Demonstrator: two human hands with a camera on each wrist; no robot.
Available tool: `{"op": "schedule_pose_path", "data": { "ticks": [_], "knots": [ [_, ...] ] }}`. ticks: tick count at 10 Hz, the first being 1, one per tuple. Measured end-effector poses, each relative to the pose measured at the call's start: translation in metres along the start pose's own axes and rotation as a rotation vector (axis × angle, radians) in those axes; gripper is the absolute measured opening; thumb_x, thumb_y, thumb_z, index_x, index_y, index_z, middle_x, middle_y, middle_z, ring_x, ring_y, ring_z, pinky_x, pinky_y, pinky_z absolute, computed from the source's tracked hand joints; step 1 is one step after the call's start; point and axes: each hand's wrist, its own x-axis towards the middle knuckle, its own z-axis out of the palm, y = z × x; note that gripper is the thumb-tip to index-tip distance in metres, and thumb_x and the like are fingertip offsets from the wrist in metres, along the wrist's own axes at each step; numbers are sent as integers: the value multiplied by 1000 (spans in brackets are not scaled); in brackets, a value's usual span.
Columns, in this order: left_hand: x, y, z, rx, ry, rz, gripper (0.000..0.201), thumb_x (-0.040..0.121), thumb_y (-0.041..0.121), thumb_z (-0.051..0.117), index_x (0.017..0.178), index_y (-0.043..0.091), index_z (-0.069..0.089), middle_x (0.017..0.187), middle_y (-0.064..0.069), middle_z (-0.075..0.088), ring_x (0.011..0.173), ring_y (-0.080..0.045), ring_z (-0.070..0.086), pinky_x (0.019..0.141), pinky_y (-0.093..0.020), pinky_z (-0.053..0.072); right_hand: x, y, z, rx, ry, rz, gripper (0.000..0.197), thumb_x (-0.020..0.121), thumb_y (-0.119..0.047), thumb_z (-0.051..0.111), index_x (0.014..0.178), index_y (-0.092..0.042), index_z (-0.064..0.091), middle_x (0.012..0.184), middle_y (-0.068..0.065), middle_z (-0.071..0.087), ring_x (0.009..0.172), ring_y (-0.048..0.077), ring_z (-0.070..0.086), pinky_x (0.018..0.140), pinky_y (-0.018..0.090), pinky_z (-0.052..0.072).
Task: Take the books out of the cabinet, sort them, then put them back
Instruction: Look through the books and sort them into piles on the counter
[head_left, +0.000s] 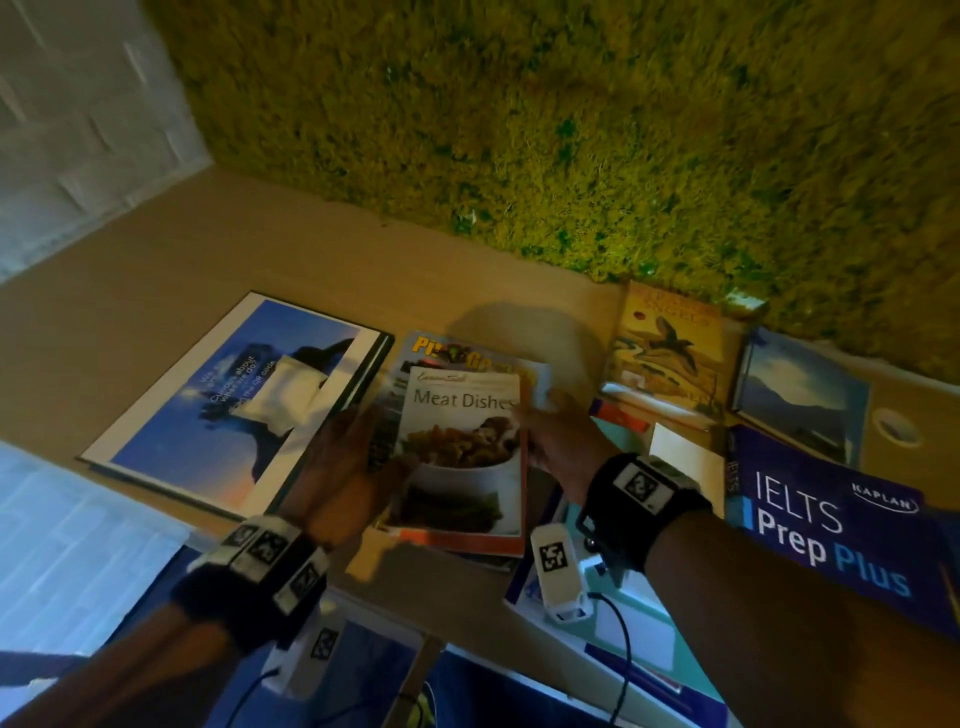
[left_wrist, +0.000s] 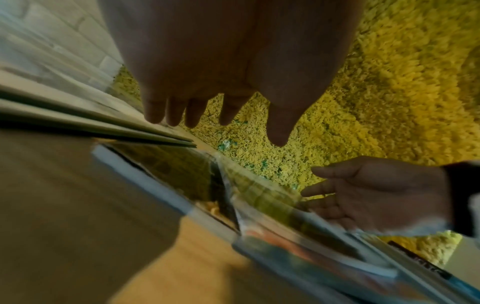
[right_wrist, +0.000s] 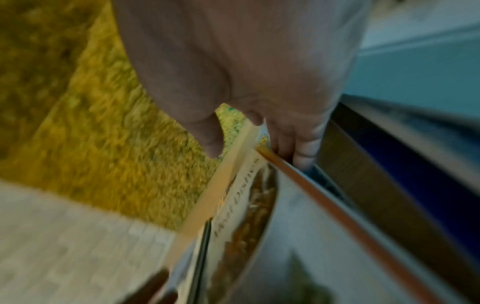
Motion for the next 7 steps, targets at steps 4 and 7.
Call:
{"op": "schedule_pose_path", "data": {
  "ticks": [4, 7],
  "knots": [
    [38, 4, -10, 43, -91, -91, 52, 76, 38, 66, 120, 10, 64, 112, -14, 68, 104, -36, 65, 89, -53, 54, -5, 14, 25, -786, -167, -66, 47, 91, -35, 72, 129, -19, 50, 105, 8, 62, 94, 36, 69, 85, 56, 62],
    [45, 8, -10, 392, -195, 34, 69, 79, 38, 77, 138, 15, 50, 134, -12, 55, 119, -34, 56, 101, -51, 45, -11, 21, 25, -653, -155, -123, 30, 94, -35, 70, 115, -18, 55, 105, 20, 71, 93, 41, 73, 79, 59, 62]
  ]
}}
